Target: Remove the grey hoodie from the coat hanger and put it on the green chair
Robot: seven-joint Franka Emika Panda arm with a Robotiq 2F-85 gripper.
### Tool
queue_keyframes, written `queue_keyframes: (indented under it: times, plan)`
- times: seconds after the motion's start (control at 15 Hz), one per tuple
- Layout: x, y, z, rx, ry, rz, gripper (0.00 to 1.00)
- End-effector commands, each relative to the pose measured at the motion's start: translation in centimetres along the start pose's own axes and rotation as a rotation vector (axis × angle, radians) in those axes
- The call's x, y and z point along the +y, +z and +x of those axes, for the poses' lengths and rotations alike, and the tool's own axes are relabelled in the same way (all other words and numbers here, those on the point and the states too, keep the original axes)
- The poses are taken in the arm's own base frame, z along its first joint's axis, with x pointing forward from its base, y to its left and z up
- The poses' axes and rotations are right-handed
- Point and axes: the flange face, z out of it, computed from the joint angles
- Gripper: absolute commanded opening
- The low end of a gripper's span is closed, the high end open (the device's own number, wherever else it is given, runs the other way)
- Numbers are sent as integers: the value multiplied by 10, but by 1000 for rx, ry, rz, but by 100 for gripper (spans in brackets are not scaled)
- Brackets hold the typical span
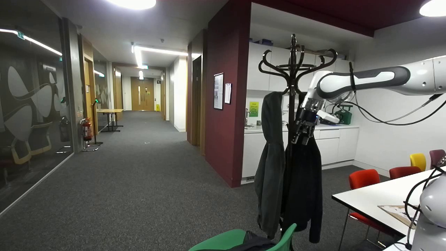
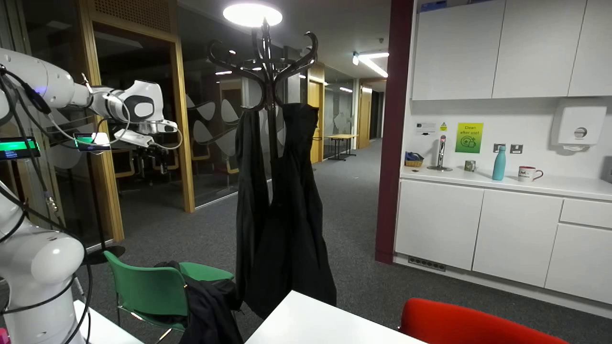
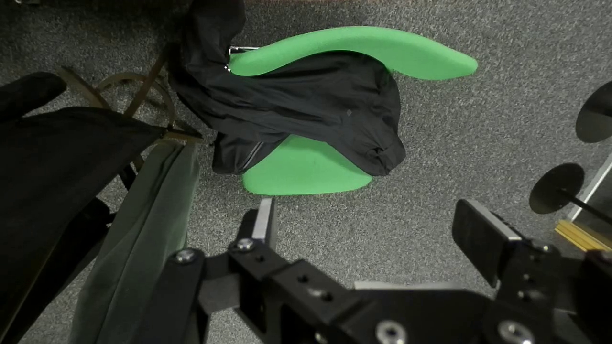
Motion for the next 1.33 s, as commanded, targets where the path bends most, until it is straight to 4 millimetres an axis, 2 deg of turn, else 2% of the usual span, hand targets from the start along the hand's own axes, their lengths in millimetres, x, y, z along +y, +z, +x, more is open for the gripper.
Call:
queue_keyframes:
  times: [0.0, 0.4, 0.67, 0.87, 1.0, 1.07, 1.27]
  plan:
    - [12, -5, 4, 26, 12, -33, 100]
    - [69, -15, 24, 80, 80, -130, 100]
    - [97, -20, 59, 212, 91, -316, 100]
    - [107, -20, 90, 265, 88, -419, 100]
    - [107, -18, 105, 252, 128, -374, 100]
    - [107, -14, 83, 240, 105, -387, 100]
    - [109, -10, 100, 241, 111, -379, 100]
